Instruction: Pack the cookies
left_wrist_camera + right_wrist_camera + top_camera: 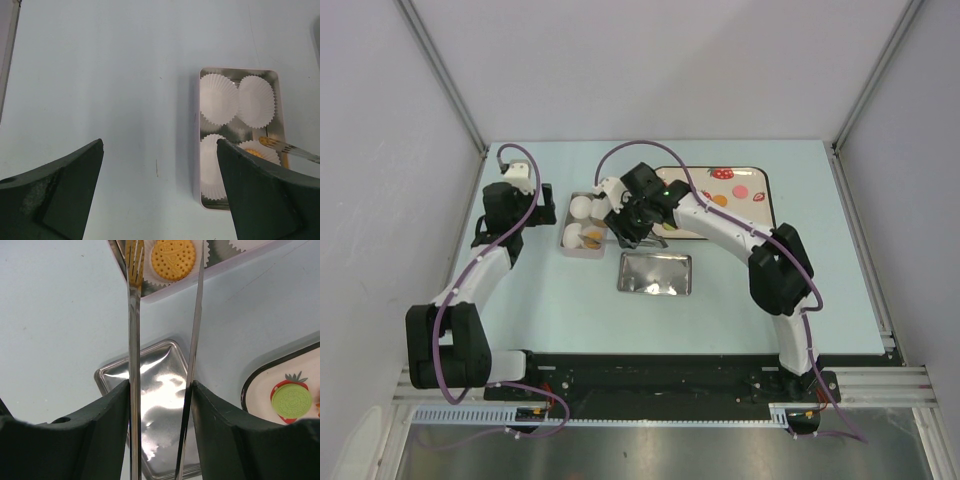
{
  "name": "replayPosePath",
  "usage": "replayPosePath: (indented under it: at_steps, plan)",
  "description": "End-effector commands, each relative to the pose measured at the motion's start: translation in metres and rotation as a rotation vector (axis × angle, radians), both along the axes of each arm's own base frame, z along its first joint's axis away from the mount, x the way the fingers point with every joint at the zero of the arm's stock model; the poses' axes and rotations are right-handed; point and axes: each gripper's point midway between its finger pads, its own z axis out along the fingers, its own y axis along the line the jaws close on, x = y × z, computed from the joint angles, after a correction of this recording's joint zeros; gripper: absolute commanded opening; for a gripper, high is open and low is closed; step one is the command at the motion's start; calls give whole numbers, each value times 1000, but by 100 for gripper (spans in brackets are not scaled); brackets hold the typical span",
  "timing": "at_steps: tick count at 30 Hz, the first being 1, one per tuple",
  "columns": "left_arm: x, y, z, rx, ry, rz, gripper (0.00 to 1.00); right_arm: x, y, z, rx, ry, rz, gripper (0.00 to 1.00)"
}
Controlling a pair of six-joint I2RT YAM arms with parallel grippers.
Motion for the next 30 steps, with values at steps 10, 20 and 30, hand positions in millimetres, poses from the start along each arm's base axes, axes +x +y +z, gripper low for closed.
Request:
replayPosePath:
  at_steps: [10,20,30]
  plan:
    - [1,-4,23,-25,-63,-17,100,17,-6,118,192,-178,-51,53]
    - [-1,-8,29,-35,-77,-44,100,62,-91,140,204,-227,-260,52]
    - [-5,-18,30,-54,-81,-92,100,77,-200,105,168,-188,-450,50]
